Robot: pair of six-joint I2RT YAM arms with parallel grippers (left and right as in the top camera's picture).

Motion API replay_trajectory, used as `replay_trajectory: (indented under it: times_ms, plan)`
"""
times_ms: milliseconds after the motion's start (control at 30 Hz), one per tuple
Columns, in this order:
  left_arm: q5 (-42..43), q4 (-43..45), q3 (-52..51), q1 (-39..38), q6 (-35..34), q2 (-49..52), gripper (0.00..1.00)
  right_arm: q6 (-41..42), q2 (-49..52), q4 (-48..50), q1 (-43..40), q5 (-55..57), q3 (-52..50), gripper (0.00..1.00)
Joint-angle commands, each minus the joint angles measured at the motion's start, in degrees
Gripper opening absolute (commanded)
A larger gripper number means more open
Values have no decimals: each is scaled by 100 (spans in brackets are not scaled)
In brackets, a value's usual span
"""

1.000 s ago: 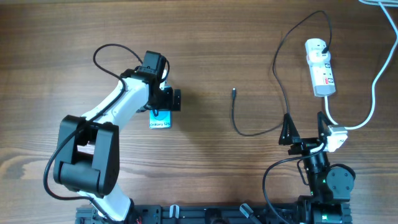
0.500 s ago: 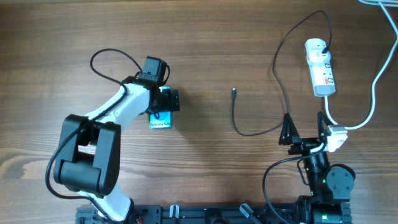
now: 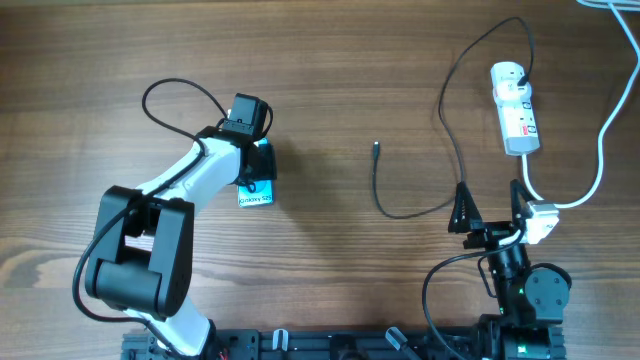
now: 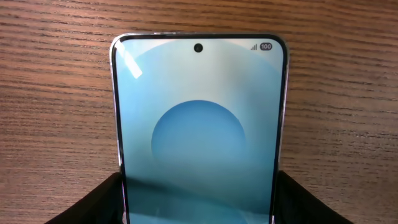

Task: Plug charger to phone and switch on socket
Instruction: 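Reach the left gripper to the phone and grasp its bottom edge, then lift the phone with the left gripper and tilt it upright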

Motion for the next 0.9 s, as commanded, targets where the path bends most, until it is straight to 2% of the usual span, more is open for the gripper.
replay_trajectory:
  times_ms: [0,33,100,433,600,733,867]
  plan:
    - [348,-144,-321,22,111,457,52,-13,0,31,26,33,-7,100]
    - [348,-170,-306,22,111,455,51,-13,0,31,26,33,-7,100]
    - [350,-302,-127,22,107,450,43,-13,0,31,26,33,-7,100]
    - [350,-1700,1314,22,107,422,39,-13,0,31,26,33,-7,100]
    - [354,-2710,2092,22,85,299,37,-13,0,31,26,33,-7,100]
    - [420,-3355,2452,22,42,-271,35,-13,0,31,26,33,-7,100]
    - [938,-3783,2468,22,39,-1176,34,-13,0,31,26,33,-7,100]
